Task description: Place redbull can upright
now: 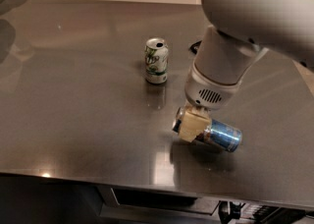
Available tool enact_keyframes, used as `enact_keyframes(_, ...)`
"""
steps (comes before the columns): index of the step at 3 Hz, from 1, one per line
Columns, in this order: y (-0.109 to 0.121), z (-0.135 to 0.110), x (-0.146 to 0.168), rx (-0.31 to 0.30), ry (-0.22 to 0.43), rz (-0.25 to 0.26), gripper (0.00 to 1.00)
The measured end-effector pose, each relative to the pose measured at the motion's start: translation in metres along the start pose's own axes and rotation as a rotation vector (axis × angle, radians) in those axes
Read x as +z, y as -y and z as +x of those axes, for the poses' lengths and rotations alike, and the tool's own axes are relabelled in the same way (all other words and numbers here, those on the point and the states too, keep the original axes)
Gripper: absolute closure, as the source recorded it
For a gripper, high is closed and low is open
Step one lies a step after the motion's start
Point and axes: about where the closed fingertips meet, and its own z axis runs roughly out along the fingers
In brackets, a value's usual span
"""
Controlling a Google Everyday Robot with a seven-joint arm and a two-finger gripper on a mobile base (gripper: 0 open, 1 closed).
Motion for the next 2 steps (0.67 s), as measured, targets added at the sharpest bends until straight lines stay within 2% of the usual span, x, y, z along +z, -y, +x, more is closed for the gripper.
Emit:
enact_keyframes(1,0.019,-0.004,-0.035,0.036,0.216,0.015,1.0)
enact_keyframes(2,0.039,-0.005,-0.055,0.043,0.443,0.028,1.0)
